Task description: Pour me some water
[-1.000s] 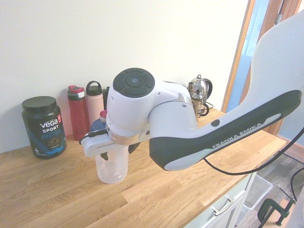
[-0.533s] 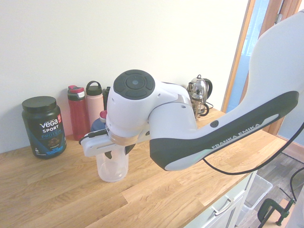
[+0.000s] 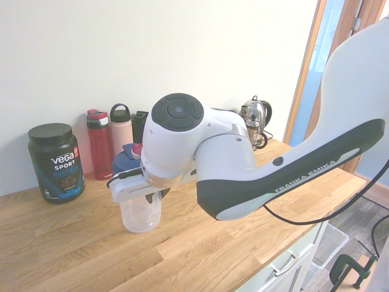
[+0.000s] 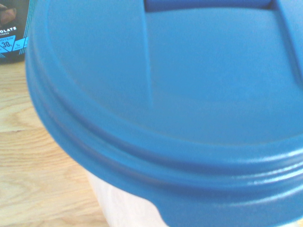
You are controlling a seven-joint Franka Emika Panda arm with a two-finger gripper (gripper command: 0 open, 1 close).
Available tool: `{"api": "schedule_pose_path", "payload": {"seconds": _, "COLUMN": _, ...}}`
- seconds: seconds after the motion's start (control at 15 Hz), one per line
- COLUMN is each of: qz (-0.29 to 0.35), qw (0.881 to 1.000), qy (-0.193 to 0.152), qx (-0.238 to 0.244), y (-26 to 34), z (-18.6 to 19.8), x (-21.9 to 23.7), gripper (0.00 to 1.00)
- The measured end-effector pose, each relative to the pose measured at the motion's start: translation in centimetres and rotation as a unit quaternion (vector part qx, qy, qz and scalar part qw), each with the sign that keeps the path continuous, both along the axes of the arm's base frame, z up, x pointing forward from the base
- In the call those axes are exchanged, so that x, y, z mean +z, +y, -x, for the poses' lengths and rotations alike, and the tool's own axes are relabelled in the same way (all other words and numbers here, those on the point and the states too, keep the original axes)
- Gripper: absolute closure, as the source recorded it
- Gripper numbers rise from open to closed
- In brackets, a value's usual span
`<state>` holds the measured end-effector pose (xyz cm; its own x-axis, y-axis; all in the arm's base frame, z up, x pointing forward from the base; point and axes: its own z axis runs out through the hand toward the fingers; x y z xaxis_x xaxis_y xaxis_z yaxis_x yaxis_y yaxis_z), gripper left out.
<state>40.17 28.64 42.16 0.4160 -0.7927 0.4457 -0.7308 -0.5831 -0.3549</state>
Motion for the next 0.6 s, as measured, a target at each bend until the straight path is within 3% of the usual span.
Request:
{"api": "schedule_pose_path", "payload": {"seconds": 0.33, "qz": 0.007, "qw": 1.000, "qy": -0.005, "qx": 0.012, "y": -0.4, "z": 1.3, "x": 0.8, "gripper": 1.00}}
{"api": "schedule_pose_path", "payload": {"seconds": 0.6, "qz": 0.018, "qw": 0.998, "qy": 0.005, "qx": 0.066, "y": -1.9, "z": 3.9, "x": 4.7, "gripper": 1.00}}
